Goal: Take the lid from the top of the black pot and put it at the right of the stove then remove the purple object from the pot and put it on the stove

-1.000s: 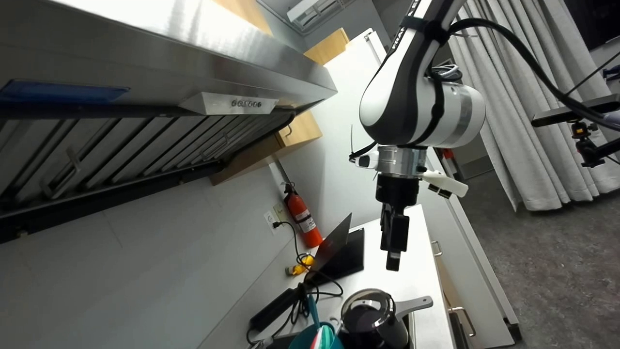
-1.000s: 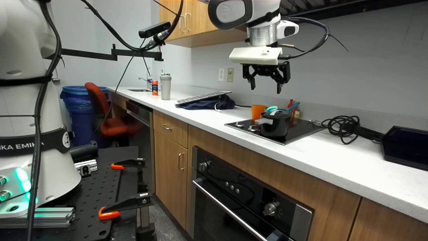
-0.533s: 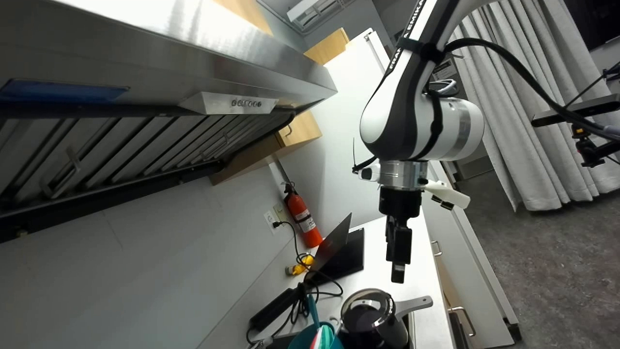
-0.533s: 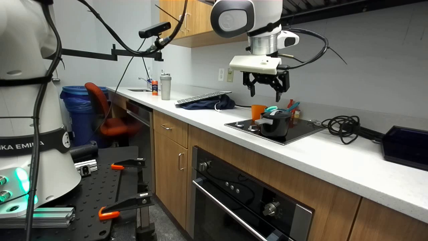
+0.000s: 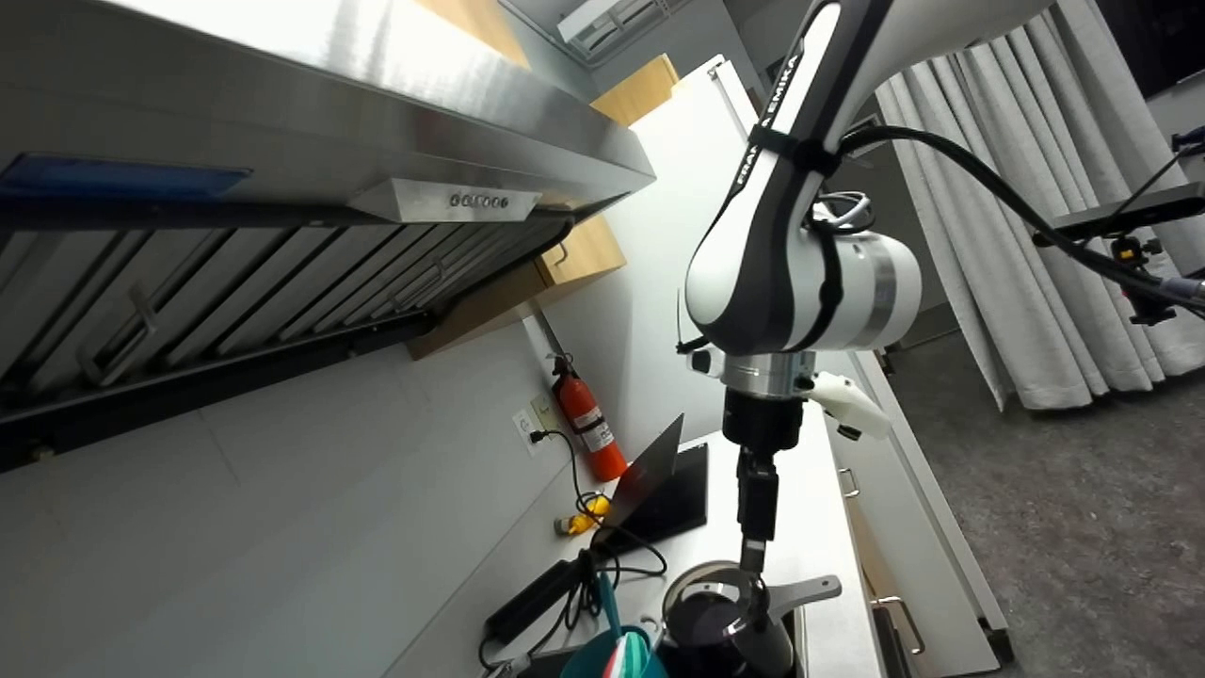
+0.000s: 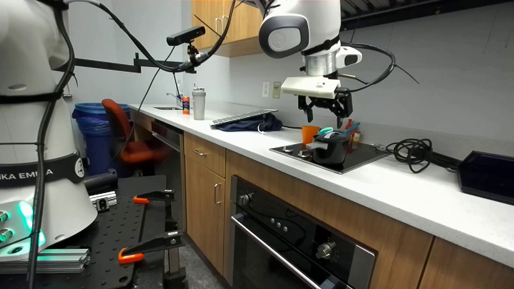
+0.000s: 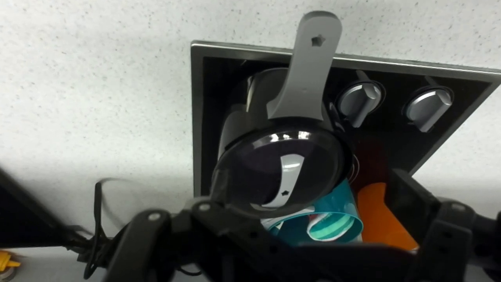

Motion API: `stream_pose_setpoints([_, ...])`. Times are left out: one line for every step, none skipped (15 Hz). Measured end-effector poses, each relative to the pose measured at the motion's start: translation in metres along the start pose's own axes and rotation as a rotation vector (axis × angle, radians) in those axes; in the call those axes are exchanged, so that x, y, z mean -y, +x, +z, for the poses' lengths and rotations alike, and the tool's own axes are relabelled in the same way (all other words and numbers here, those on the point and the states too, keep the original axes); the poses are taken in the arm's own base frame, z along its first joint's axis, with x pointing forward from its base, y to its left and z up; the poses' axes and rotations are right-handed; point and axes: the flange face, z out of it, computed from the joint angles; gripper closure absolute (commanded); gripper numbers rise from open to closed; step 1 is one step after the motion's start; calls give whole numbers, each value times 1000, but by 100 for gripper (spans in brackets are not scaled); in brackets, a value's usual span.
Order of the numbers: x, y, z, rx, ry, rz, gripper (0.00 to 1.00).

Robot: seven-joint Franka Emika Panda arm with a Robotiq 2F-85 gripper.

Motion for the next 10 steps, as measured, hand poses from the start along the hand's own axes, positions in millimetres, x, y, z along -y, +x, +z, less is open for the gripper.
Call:
stream_pose_setpoints([2,2,3,-2,-2,0,0])
stream_pose_setpoints([4,4,7,-4,-3,0,0])
stream_pose_setpoints([6,7,10,-7,-3,0,0])
stream_pose_setpoints([8,9,12,-10,-2,0,0])
stream_pose_setpoints([10,12,14,-15,-1,0,0])
stream_pose_setpoints([12,15,16,-19,1,0,0])
stream_pose_setpoints([13,18,18,-23,2,0,0])
stream_pose_setpoints([14,21,19,-29,0,0,0])
stream_pose_setpoints([15,24,20,-37,-4,0,0])
stream_pose_setpoints([15,26,22,-44,-10,0,0])
